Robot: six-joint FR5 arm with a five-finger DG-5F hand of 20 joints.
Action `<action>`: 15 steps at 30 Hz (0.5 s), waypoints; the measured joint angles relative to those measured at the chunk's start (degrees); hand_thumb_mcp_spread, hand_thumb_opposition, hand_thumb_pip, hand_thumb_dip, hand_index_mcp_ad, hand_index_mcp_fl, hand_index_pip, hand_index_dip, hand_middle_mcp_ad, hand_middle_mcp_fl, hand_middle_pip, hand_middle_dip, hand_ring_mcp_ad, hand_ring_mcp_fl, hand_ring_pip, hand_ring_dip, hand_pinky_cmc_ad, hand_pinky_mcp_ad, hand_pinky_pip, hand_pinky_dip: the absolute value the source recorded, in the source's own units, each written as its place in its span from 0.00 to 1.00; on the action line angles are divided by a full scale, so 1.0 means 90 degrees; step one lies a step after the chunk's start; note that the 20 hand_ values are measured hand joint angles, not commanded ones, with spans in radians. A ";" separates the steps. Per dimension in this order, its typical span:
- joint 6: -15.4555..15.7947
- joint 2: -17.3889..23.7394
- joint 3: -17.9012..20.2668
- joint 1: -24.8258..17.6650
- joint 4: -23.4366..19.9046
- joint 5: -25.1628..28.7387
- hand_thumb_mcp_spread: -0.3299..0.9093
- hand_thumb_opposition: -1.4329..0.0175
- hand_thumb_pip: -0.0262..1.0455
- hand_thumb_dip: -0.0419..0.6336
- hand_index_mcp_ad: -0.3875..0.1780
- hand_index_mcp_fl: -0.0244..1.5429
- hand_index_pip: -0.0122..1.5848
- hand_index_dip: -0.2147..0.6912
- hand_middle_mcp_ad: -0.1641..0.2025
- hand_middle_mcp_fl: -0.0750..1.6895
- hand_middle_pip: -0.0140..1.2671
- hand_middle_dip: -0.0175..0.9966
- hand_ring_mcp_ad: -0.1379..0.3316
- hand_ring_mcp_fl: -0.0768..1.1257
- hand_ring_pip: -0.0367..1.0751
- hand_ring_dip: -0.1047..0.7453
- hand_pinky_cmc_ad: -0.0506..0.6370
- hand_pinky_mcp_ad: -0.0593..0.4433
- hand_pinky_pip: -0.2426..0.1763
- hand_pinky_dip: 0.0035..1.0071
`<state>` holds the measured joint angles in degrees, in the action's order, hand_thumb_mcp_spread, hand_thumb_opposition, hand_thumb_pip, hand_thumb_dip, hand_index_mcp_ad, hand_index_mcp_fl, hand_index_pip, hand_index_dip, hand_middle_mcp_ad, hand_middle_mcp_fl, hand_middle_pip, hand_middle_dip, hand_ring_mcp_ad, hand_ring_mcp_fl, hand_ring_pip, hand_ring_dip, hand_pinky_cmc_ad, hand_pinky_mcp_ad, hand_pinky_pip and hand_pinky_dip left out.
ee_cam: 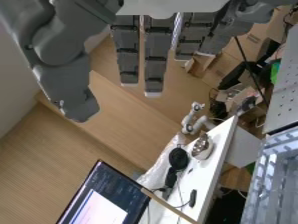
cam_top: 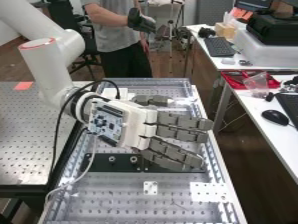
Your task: Grab the chopstick and place it in the clear container
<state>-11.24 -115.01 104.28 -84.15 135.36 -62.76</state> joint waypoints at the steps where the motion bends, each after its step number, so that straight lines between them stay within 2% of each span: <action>1: -0.0067 -0.0037 -0.0042 -0.0010 0.0037 0.0013 0.53 0.51 0.78 0.42 0.55 0.19 0.25 0.32 0.43 0.26 0.11 0.41 0.41 0.09 0.10 0.23 0.32 0.13 0.23 0.30; 7: -0.0439 -0.0255 -0.0331 -0.0061 0.0294 0.0070 0.55 0.50 0.79 0.42 0.47 0.22 0.46 0.26 0.40 0.28 0.20 0.43 0.42 0.12 0.10 0.28 0.32 0.14 0.24 0.32; 10: -0.0525 -0.0343 -0.0469 -0.0073 0.0434 0.0064 0.55 0.49 0.79 0.47 0.48 0.23 0.51 0.21 0.40 0.30 0.27 0.44 0.43 0.17 0.10 0.33 0.33 0.17 0.24 0.32; 15: -0.0651 -0.0513 -0.0700 -0.0084 0.0745 0.0022 0.56 0.48 0.79 0.47 0.47 0.22 0.58 0.19 0.40 0.30 0.34 0.46 0.44 0.20 0.10 0.38 0.33 0.16 0.24 0.32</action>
<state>-17.10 -119.63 97.98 -84.91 142.07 -62.57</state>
